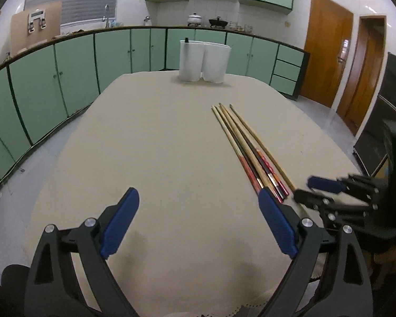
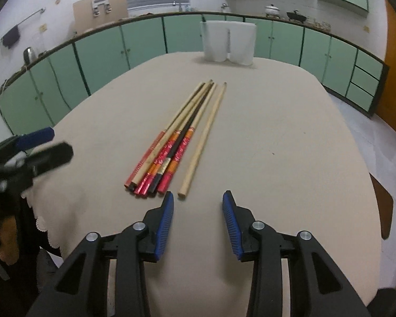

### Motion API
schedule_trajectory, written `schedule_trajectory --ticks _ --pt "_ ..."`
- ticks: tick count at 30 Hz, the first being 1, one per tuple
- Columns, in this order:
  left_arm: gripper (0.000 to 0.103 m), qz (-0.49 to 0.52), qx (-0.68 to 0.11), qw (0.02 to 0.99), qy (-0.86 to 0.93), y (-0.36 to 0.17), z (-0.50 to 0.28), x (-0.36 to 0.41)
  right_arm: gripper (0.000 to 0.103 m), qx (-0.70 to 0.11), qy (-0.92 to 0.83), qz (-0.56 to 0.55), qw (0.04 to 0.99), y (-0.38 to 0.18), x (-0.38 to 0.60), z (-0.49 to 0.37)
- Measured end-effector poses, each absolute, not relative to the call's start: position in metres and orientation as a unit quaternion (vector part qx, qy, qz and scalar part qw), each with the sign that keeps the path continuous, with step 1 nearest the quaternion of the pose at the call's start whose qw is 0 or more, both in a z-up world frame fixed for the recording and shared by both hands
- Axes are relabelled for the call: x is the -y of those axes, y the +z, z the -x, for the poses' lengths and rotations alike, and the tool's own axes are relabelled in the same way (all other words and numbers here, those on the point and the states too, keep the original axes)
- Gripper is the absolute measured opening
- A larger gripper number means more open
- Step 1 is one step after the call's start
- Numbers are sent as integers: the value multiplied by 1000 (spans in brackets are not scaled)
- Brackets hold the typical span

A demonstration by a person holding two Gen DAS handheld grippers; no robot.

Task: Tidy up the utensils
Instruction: 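Bring both open tools back over the chopsticks on the table, then grasp a plain wooden chopstick with the right tool while the left grasps a red-patterned one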

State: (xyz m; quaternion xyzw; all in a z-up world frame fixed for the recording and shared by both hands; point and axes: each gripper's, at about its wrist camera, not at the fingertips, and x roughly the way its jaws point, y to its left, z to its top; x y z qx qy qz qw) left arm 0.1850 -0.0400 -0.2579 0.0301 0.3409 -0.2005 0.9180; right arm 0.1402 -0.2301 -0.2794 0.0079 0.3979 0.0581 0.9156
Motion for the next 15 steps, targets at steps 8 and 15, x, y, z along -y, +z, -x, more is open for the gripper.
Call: schedule_trajectory --ticks 8,15 --pt "89 -71 -364 902 -224 -283 -186 71 37 -390 30 -18 920 -281 250 -151" --pt "90 -94 -369 898 -221 -296 -192 94 38 -391 27 -31 920 -281 262 -148"
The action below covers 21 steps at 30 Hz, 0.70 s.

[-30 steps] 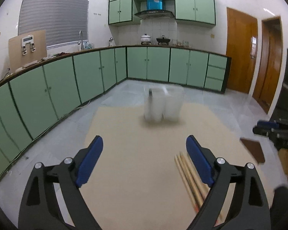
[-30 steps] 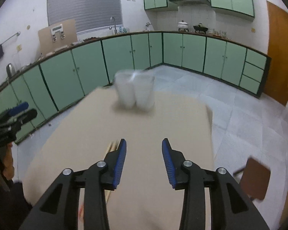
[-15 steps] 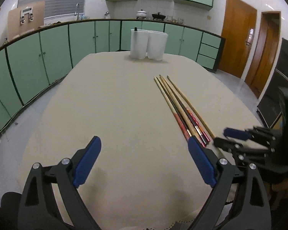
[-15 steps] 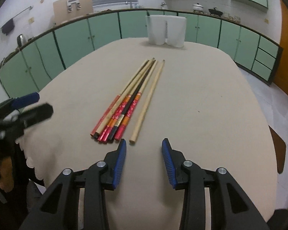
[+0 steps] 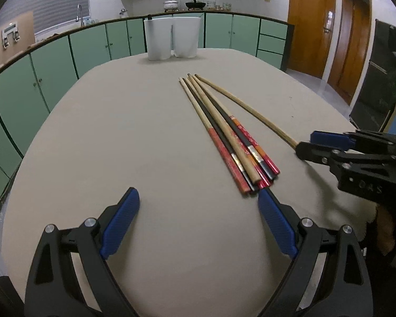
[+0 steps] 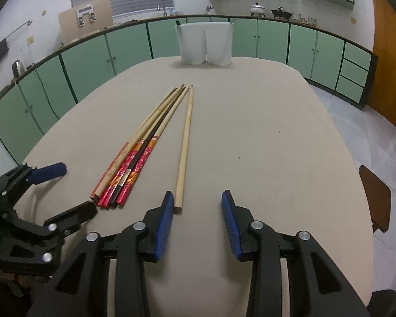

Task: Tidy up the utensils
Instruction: 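Grasp a plain wooden chopstick with the right tool while the left grasps a red-patterned one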

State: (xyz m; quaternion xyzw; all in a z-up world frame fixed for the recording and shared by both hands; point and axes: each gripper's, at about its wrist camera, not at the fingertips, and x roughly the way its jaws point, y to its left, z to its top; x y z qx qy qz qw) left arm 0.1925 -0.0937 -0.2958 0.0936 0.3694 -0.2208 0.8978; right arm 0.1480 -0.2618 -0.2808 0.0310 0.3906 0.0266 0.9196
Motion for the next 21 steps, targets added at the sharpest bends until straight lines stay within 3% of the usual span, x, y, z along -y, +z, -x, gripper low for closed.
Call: schedule_trajectory --ticks 9,12,16,19,21 --pt "89 -83 -376 901 -199 -293 -194 77 39 -389 30 -22 920 -280 255 -149" --pt "82 -92 -369 902 -203 -294 -195 82 39 -387 31 -15 922 -281 252 -152" --pt "64 -88 -364 906 -199 -292 -198 81 35 -386 26 -17 922 -281 251 -157" --pt "46 -80 -362 909 -192 -290 -198 77 27 -384 25 -16 923 -282 249 -158" --pt "28 -70 -362 910 -187 -290 -200 74 19 -383 28 -18 923 -282 247 -157"
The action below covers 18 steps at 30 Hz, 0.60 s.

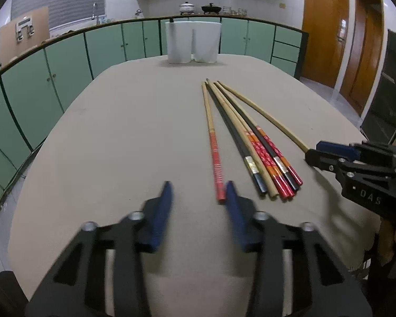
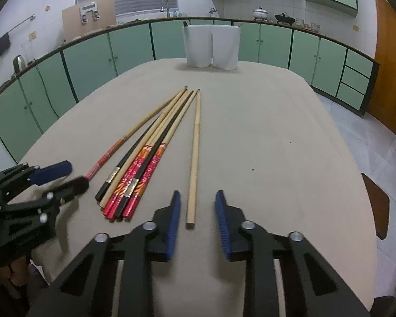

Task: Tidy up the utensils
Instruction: 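Grasp a plain wooden chopstick with the right tool while the left grasps a red-patterned one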

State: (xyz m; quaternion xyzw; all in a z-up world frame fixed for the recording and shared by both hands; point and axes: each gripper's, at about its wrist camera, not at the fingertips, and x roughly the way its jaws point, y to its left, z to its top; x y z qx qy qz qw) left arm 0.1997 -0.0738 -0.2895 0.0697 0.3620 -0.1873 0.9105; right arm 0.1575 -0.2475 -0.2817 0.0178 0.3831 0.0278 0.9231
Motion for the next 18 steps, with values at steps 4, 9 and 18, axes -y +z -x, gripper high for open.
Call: schedule_trajectory --ticks 4,9,18 --pt "6 -51 -360 918 -159 -289 -204 64 7 -378 8 -20 925 -283 249 -156" --pt "7 -32 -361 925 -114 -290 -208 48 7 -376 -28 -44 925 -283 258 -152" --pt "16 -51 -361 920 -142 -289 -203 54 9 -375 -11 -31 927 -284 252 -148"
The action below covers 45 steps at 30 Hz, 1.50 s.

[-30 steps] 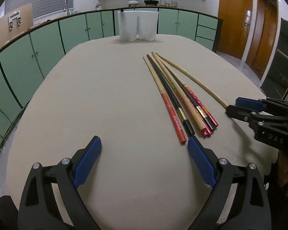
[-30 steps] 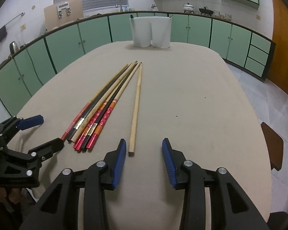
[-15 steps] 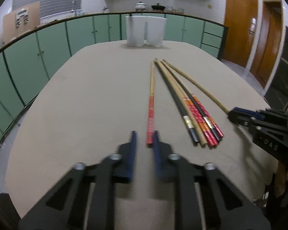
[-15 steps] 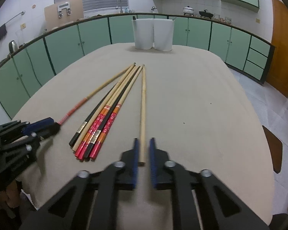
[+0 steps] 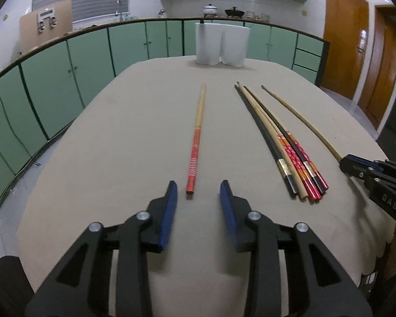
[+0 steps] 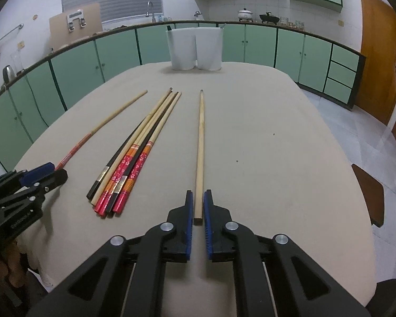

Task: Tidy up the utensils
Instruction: 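Grasp a plain wooden chopstick with the right tool while the left grasps a red-patterned one, then lift both chopsticks and carry them upright to the white holder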

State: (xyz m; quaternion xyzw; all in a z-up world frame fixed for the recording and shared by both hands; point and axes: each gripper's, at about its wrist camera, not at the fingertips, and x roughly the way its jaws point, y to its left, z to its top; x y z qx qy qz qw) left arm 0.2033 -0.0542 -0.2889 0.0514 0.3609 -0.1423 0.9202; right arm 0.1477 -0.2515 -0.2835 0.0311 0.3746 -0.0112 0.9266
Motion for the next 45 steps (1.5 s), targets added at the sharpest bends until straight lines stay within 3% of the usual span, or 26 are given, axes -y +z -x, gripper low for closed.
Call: schedule_trajectory --ticks 1,8,24,45 --pt "5 -49 -364 918 -149 -289 -204 54 8 -376 -12 -31 926 -284 251 -147" --pt "5 -17 -373 912 -170 -256 -202 55 7 -380 -7 -52 923 -260 256 -146" --pt "5 -1 -332 924 -188 -131 -218 51 7 -332 38 -13 943 -111 258 -174" --pt "5 -50 -340 903 -259 -22 -315 64 7 -430 84 3 899 -20 287 -292"
